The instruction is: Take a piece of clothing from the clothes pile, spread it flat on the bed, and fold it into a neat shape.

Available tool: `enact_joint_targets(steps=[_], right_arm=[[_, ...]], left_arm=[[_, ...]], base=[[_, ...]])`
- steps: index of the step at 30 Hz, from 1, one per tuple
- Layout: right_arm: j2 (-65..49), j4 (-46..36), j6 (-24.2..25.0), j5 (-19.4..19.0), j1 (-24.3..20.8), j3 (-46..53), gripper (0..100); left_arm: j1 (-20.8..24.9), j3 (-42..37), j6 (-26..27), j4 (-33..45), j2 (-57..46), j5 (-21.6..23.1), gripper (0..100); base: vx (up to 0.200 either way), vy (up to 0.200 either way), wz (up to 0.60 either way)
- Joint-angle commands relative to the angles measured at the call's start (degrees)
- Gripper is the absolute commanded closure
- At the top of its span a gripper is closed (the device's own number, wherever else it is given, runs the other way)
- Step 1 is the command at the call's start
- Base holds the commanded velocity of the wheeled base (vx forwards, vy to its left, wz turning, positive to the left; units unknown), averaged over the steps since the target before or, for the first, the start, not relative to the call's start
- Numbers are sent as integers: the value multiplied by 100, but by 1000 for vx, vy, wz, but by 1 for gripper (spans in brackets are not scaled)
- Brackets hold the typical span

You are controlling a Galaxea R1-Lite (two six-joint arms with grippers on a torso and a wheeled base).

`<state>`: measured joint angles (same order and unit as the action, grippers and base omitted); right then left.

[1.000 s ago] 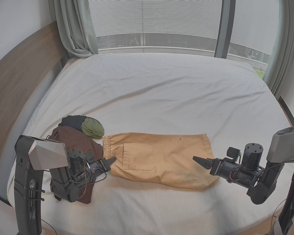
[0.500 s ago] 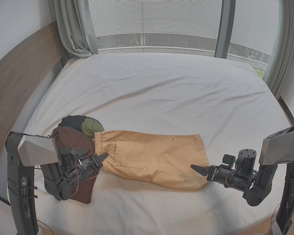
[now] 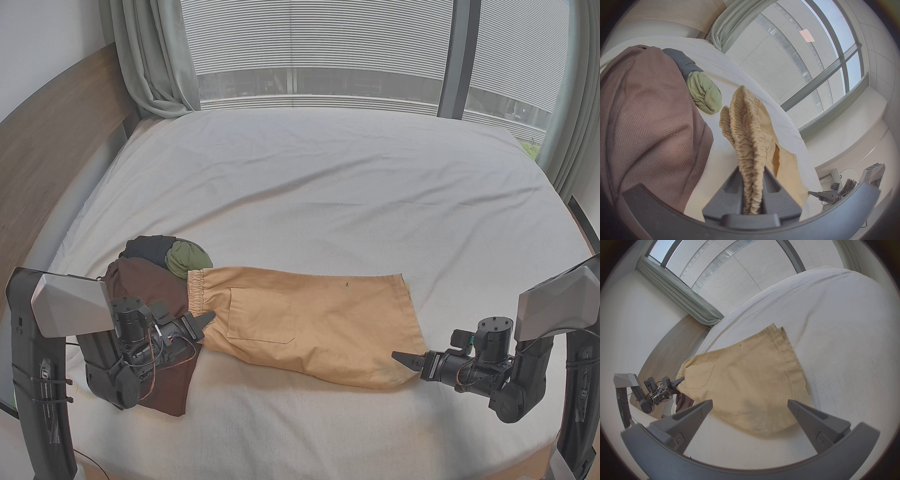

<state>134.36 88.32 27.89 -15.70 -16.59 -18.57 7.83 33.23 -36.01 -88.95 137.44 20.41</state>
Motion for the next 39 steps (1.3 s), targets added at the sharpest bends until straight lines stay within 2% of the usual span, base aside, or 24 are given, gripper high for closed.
enact_joint_targets(steps=[1, 15, 20, 25, 27, 39], right_arm=[[266, 1, -3, -12, 60, 29, 0], [503, 1, -3, -12, 86, -7, 0], [160, 1, 6, -12, 51, 37, 0], [-68, 1, 15, -12, 33, 55, 0], [-156, 1, 15, -12, 33, 55, 0], [-464, 1, 41, -29, 42, 46, 0]], left_arm=[[-53, -18, -2, -8, -15, -2, 100], [-123, -98, -11, -8, -138, 16, 100], [-132, -309, 6, -8, -332, 262, 100], [-132, -511, 472, 19, -516, 543, 100], [-71, -502, 815, 36, -560, 596, 100], [413, -185, 850, 168, -534, 543, 100]], base=[[0, 0, 0], [0, 0, 0], [0, 0, 0], [0, 0, 0], [0, 0, 0], [0, 0, 0]])
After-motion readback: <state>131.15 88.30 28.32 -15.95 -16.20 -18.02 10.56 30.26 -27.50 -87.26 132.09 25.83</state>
